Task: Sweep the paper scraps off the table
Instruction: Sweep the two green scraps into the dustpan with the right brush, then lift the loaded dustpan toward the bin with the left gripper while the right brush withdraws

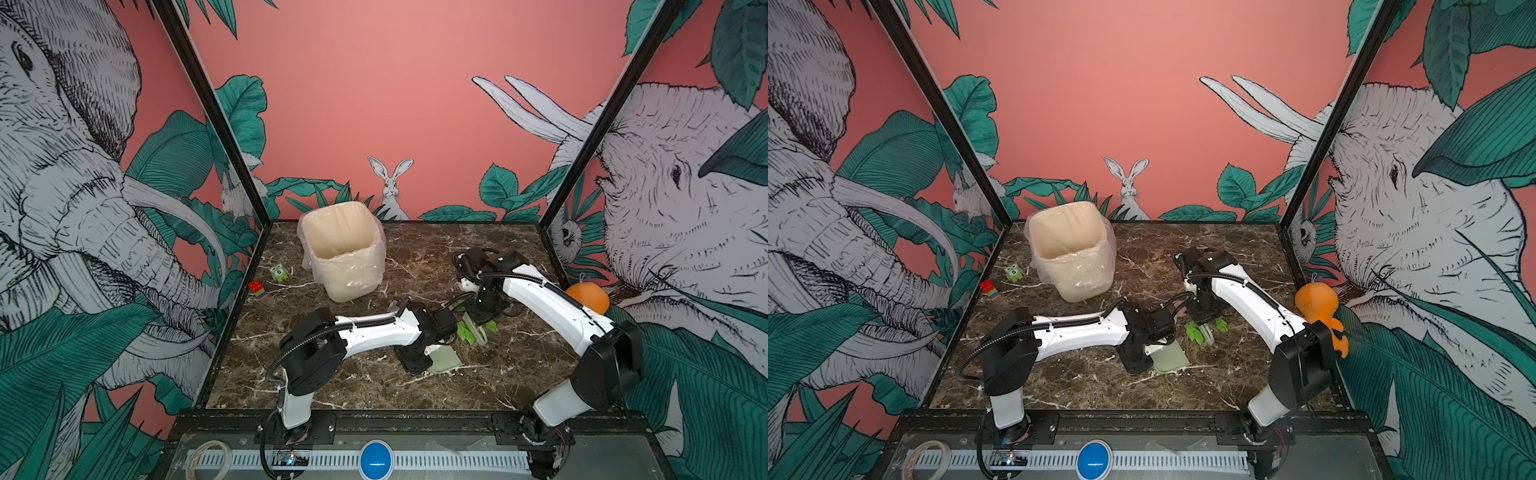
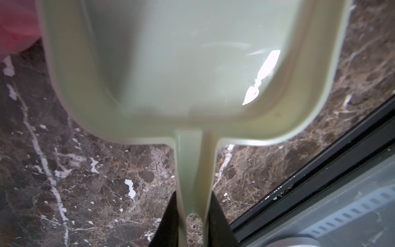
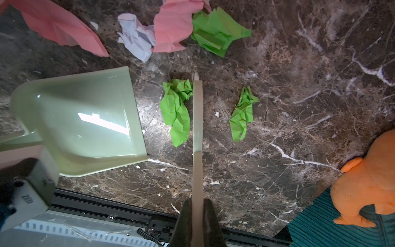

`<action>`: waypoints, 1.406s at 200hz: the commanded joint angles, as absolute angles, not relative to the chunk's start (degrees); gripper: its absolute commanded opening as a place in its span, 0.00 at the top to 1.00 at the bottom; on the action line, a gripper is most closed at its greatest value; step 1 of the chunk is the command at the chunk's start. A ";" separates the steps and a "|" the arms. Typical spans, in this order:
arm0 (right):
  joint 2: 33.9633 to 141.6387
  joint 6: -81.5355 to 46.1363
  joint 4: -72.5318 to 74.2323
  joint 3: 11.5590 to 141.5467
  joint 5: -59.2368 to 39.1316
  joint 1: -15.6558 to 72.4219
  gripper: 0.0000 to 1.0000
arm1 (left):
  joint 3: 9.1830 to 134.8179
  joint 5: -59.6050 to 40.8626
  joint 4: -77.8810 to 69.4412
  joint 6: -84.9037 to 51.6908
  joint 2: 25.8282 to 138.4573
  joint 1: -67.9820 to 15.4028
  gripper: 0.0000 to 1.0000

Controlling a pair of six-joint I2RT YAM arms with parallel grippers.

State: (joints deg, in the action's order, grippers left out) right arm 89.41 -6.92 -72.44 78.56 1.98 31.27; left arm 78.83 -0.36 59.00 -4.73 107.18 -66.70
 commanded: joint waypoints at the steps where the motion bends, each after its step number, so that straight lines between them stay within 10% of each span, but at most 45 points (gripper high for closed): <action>1: 87.45 -7.76 -72.53 77.06 -4.58 34.73 1.00 | 79.96 0.34 56.98 -5.08 105.12 -66.70 1.00; 116: 80.10 -11.80 -76.12 77.60 -8.15 37.94 1.00 | 78.34 0.53 56.15 -6.17 103.85 -66.71 1.00; 281: 67.97 -8.42 -79.91 82.80 -14.07 16.94 1.00 | 69.93 5.13 48.99 -11.57 87.45 -66.62 1.00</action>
